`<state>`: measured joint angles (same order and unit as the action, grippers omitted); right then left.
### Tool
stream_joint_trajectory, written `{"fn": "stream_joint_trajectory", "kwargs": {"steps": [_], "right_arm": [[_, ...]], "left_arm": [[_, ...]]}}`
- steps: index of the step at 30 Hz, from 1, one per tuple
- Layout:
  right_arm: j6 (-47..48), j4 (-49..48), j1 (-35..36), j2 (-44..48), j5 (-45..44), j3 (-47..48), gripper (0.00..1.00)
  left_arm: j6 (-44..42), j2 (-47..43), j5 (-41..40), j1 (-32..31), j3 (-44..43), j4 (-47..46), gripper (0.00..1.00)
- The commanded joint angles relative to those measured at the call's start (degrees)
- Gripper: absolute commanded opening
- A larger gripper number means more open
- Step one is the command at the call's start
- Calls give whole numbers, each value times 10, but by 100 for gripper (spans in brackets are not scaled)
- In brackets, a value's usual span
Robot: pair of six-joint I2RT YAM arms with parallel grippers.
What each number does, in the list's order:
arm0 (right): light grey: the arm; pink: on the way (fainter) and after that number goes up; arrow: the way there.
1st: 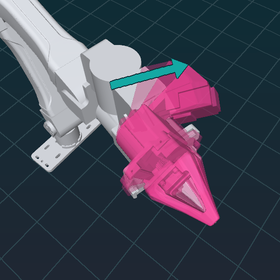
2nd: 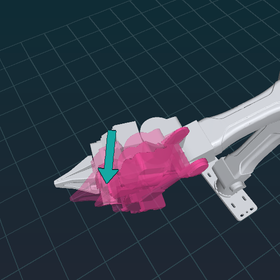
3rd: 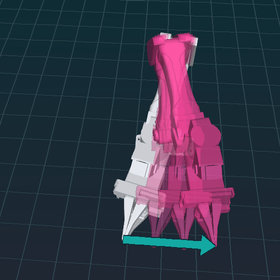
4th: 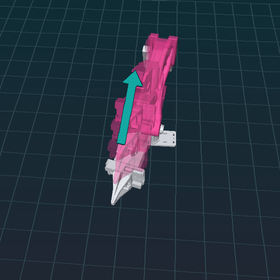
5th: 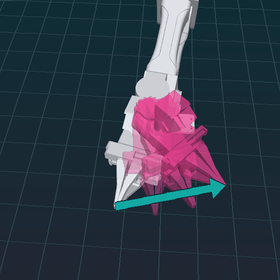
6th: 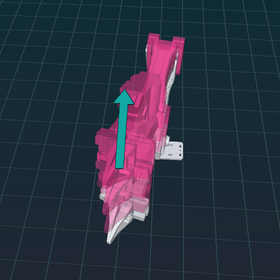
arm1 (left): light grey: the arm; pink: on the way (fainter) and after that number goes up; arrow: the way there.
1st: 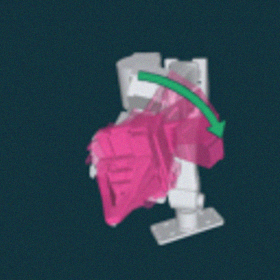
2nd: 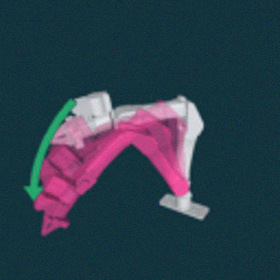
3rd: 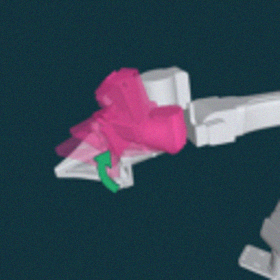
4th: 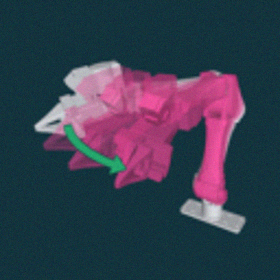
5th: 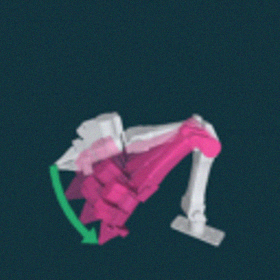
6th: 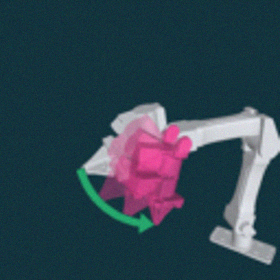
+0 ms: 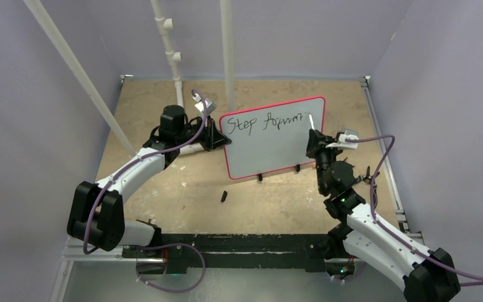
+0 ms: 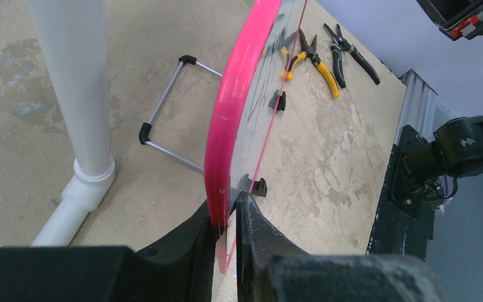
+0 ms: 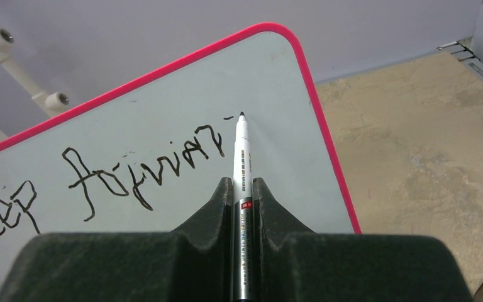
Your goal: Write a sentence on the whiteboard
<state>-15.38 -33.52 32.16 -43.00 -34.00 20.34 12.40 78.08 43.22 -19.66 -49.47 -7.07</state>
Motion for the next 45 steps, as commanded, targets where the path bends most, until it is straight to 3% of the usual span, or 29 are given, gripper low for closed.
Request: {"fn": "stream_joint_trajectory", "kwargs": {"steps": [1, 14, 31, 45], "right_arm": [[-3, -12, -5, -10, -12, 3, 0], [22, -16, -6, -12, 43, 1, 0], [-33, 50, -6, 2, 26, -19, 0], [11, -9, -6, -35, -3, 20, 0]], "left_arm": [[-12, -21, -21, 2, -8, -11, 0], [-12, -23, -21, 2, -9, -11, 0], [-12, -25, -20, 2, -8, -13, 0], [-11, -22, -20, 2, -8, -13, 0]]}}
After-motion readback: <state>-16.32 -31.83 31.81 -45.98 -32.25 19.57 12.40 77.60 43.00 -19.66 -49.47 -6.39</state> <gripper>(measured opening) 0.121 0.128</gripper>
